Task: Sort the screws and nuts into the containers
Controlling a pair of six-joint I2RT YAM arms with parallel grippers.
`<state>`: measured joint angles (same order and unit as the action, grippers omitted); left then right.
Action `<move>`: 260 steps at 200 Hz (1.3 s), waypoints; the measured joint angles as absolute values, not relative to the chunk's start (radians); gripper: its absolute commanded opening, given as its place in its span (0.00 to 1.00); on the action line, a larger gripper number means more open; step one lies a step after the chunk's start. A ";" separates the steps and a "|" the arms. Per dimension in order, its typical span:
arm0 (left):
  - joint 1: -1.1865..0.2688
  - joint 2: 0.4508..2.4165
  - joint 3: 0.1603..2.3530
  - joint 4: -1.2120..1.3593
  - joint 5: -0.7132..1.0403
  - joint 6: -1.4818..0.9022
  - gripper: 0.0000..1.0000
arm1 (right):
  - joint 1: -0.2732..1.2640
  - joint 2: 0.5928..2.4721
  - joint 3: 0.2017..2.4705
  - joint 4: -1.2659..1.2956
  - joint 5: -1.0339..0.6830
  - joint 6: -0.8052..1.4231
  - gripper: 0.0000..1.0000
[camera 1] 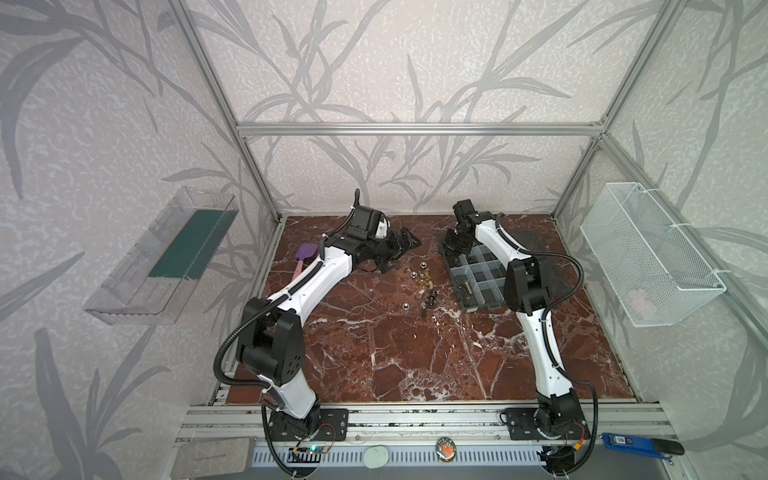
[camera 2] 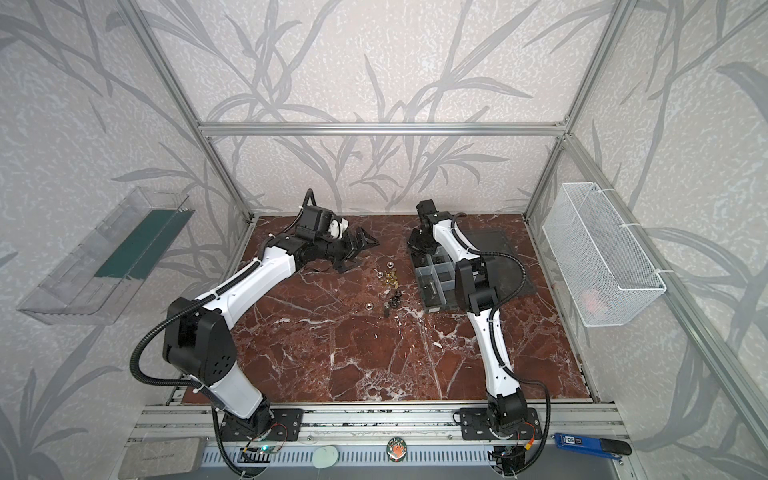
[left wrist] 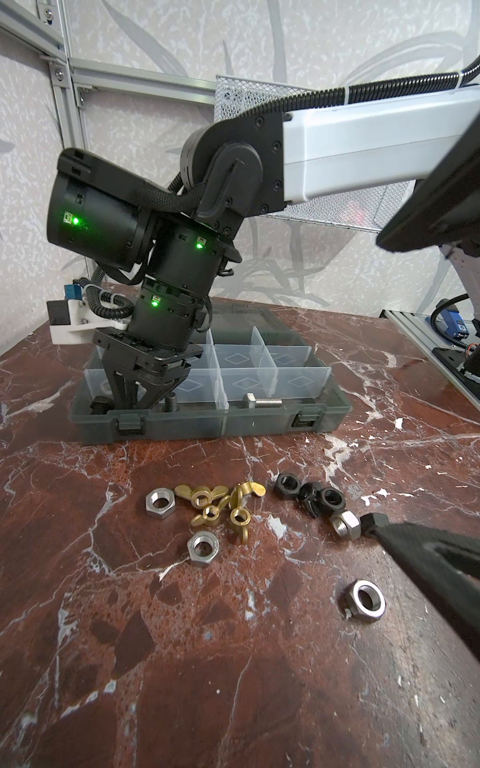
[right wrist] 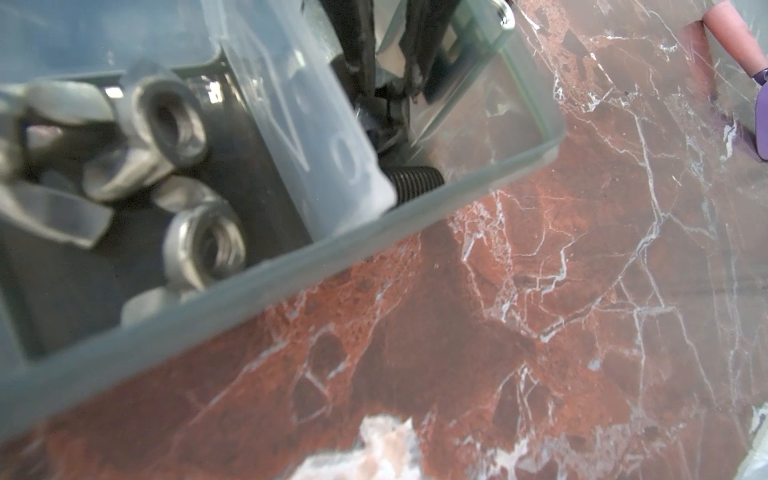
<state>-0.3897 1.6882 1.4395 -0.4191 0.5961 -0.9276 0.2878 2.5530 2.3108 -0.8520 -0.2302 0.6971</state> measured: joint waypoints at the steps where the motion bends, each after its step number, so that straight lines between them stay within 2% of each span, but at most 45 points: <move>1: -0.390 1.688 1.439 -0.419 0.596 -0.928 0.99 | 0.288 2.554 2.312 -0.852 -0.231 0.698 0.15; 80: -0.390 1.688 1.439 -0.419 0.596 -0.927 0.99 | 0.286 2.668 2.524 -0.957 -0.245 0.704 0.17; 136: -0.390 1.688 1.439 -0.419 0.596 -0.927 0.99 | 0.285 2.667 2.504 -0.945 -0.246 0.703 0.12; 199: -0.390 1.688 1.439 -0.419 0.596 -0.927 0.99 | 0.285 2.636 2.437 -0.903 -0.255 0.701 0.11; 223: -0.390 1.688 1.439 -0.419 0.596 -0.927 0.99 | 0.283 2.636 2.439 -0.902 -0.258 0.700 0.00; 260: -0.388 1.688 1.439 -0.419 0.596 -0.927 0.99 | 0.281 2.636 2.439 -0.896 -0.263 0.706 0.00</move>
<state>-0.3882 1.6882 1.4395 -0.4194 0.5957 -0.9268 0.2810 2.6358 2.4393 -0.8959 -0.2634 0.7059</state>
